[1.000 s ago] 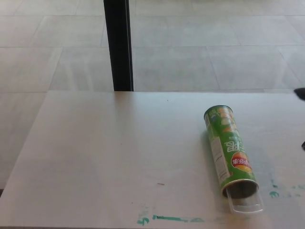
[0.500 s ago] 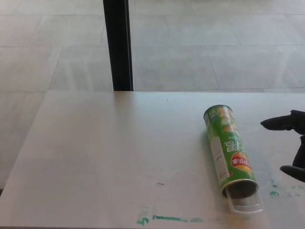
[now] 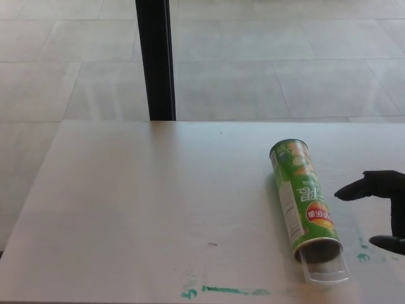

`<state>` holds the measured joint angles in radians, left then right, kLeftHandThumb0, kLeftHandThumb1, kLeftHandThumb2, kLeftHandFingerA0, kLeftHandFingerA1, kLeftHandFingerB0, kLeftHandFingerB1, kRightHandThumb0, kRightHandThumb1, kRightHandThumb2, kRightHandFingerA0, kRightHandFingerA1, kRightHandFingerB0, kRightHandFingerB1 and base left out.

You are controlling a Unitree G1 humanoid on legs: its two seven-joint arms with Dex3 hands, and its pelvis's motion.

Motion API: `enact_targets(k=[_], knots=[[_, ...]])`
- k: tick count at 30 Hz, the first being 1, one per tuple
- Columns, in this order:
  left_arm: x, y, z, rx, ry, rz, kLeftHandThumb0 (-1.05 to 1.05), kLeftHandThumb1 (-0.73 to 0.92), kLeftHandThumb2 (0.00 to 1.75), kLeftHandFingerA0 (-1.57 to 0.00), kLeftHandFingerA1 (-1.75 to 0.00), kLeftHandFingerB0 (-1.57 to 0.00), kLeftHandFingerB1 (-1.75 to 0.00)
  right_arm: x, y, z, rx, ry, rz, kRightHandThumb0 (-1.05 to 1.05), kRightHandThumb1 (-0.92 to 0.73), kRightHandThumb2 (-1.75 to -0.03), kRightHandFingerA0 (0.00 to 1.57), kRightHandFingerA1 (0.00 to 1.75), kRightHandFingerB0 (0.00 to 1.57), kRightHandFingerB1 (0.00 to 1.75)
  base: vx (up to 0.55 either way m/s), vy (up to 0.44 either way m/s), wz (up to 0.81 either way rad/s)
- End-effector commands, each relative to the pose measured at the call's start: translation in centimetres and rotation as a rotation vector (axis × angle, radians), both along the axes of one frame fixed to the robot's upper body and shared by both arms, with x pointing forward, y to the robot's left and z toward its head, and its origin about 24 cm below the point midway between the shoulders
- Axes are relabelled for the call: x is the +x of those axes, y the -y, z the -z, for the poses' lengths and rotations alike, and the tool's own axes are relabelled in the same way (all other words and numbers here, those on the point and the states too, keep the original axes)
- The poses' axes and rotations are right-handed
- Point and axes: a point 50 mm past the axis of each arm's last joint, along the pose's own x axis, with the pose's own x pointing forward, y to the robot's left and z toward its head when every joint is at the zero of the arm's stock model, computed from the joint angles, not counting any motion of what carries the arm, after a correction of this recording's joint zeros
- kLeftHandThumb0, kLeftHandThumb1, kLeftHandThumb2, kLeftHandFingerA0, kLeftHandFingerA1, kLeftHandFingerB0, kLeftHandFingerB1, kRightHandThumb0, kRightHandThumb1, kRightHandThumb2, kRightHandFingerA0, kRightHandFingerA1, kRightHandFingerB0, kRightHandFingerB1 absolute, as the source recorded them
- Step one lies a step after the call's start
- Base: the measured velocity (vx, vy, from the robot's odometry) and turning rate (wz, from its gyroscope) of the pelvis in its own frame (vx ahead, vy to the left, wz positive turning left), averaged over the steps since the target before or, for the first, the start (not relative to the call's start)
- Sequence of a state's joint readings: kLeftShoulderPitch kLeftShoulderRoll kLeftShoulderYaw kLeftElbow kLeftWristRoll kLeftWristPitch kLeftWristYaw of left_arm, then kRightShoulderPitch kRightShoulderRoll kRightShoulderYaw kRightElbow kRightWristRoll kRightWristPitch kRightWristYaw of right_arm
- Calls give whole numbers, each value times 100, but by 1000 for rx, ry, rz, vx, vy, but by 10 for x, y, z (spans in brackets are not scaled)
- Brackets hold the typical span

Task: Use the finger on the right hand of the robot to pull out the chips tray kept inside a container in the middle of the desk

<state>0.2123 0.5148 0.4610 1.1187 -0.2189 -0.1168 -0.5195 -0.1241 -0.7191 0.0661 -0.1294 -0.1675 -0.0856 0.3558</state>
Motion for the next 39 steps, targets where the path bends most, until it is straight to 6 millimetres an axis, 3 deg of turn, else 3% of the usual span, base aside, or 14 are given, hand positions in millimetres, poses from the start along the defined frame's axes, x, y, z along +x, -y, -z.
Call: enact_targets(k=[1,13,35,36,39], knots=[[1,-7,-6,36,15,-3,-74,71,62,-34,-73,-36,-58,-4,9,23,-320,49,-33,-11,-54,-57,79,140,53,46,0,0,0],[-3,-5,-5,11,23,-21,-72,71,61,-33,-76,-33,-56,-16,7,47,-390,4,-83,-16,-56,-58,76,139,52,46,0,0,0],[-4,-3,-3,5,14,-10,-73,71,61,-30,-72,-33,-57,-11,-1,47,-403,32,-86,-17,-57,-58,77,138,51,45,0,0,0],[-4,-3,-3,5,14,-13,-75,56,101,-31,-68,-34,-63,-10,-1,46,-408,32,-83,-17,-56,-58,78,137,51,45,0,0,0],[-3,-4,-4,14,18,-2,-74,57,103,-37,-72,-31,-62,-8,-3,45,-403,33,-81,-17,-57,-58,77,140,51,46,0,0,0]])
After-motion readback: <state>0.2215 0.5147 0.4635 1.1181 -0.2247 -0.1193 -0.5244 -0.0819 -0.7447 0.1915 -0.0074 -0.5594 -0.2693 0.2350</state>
